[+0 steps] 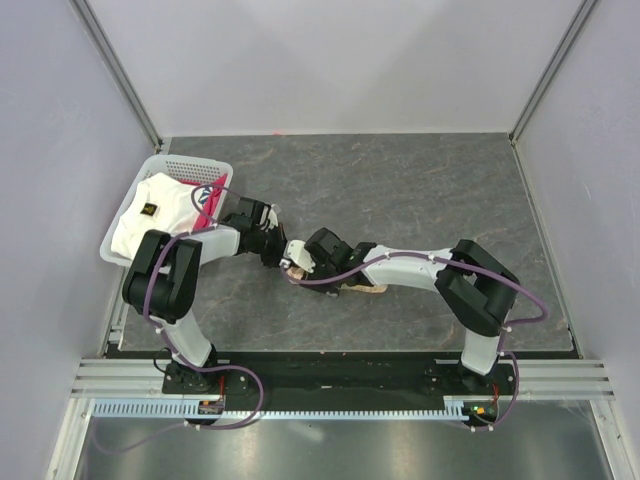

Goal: Fold the napkin, place the utensils inside, and roll it up
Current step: Roll the napkin with the utensil

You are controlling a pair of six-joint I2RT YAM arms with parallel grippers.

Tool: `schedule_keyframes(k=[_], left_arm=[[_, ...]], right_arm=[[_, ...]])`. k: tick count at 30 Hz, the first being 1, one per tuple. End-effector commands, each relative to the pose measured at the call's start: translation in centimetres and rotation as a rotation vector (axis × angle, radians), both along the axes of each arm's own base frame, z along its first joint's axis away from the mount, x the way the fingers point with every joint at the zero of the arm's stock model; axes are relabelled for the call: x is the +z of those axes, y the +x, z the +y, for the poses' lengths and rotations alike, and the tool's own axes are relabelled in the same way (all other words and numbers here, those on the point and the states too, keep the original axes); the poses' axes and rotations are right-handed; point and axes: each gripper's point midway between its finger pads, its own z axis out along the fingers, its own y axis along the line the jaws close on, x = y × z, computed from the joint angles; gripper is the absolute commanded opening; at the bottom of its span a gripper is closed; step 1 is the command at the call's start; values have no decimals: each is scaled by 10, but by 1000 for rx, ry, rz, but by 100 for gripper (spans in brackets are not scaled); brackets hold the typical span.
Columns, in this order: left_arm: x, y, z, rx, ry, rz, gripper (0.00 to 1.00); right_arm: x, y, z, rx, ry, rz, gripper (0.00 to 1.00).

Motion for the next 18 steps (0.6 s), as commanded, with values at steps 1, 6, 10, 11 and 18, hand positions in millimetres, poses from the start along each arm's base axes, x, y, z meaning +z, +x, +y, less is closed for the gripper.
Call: schedule_keyframes(k=[1, 6, 10, 11, 18], left_arm=[[5, 5, -6, -45, -16, -23, 2], [17, 17, -10, -45, -29, -61, 2], [29, 30, -12, -33, -38, -94, 12], [35, 36, -13, -29, -41, -113, 16], [54, 58, 11, 92, 20, -165, 64]], right_arm=[[-22, -5, -6, 23, -26, 109, 79], [-31, -23, -10, 0, -27, 274, 72], [-41, -33, -29, -96, -53, 387, 58], [-43, -34, -32, -124, -56, 400, 54], [-33, -29, -43, -355, -9, 395, 36]])
